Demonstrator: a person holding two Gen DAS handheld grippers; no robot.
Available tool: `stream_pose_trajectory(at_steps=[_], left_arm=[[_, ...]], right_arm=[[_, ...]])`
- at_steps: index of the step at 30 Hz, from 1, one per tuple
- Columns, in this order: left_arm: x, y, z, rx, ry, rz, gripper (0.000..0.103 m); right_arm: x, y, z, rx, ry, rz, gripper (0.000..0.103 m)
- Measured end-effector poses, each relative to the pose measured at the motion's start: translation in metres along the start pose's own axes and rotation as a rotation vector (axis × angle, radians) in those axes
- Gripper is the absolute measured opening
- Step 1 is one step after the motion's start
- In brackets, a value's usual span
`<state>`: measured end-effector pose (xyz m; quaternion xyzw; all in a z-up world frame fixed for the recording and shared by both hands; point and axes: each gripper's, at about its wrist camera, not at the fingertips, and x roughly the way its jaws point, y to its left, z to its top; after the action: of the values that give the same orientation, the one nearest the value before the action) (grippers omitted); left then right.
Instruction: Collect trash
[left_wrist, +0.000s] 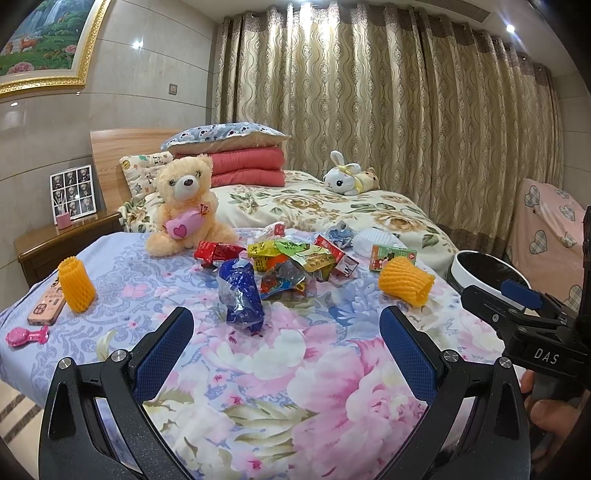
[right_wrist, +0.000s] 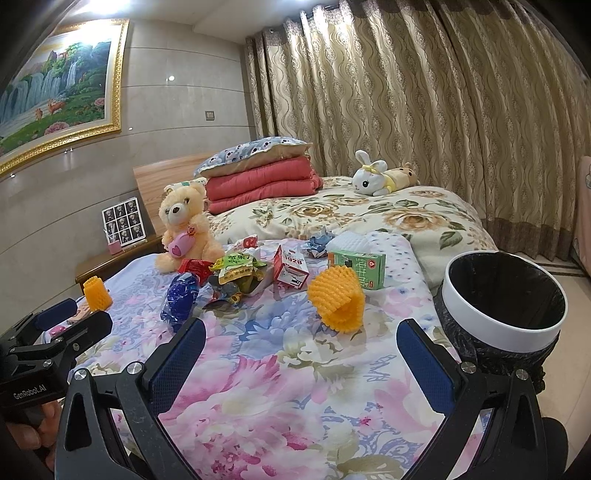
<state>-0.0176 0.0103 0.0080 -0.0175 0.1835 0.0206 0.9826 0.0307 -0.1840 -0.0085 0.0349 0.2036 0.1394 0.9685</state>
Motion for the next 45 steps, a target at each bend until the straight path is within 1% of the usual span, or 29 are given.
stream_pose_trajectory(at_steps=[10,15,18,24,30,39,41,43,44,45], left_arm=[[0.002,0.0,-0.001,0.003,0.007,0.002,0.103],[0.009,0.002,-0.004,0.003,0.032,0.011,0.103],[0.016,0.005,-0.006,-0.008,0.057,0.012,0.103],[0.041,0.014,-0.01,-0.03,0.139,0.0,0.103],[0.074,0.026,-0.013,-0.075,0.217,0.001,0.103],[0.122,0.039,0.001,-0.075,0.283,0.037,0.103],[0.133,0.043,0.004,-0.079,0.295,0.05,0.101],[0.144,0.046,0.006,-0.077,0.316,0.057,0.09],[0.151,0.047,0.005,-0.08,0.339,0.053,0.087],[0.157,0.049,0.004,-0.085,0.358,0.046,0.083]], right_arm=[[0.001,0.0,0.0,0.003,0.002,0.002,0.103],[0.001,0.0,-0.001,0.006,0.012,0.003,0.103],[0.008,-0.001,-0.002,0.014,0.044,0.008,0.103],[0.035,-0.011,-0.002,0.04,0.151,0.0,0.103],[0.058,-0.02,0.0,0.064,0.209,-0.003,0.103],[0.103,-0.038,0.012,0.086,0.296,-0.038,0.102],[0.113,-0.044,0.013,0.091,0.315,-0.045,0.102],[0.123,-0.049,0.015,0.103,0.336,-0.042,0.094],[0.127,-0.051,0.016,0.106,0.345,-0.041,0.092],[0.131,-0.053,0.016,0.108,0.354,-0.042,0.087]])
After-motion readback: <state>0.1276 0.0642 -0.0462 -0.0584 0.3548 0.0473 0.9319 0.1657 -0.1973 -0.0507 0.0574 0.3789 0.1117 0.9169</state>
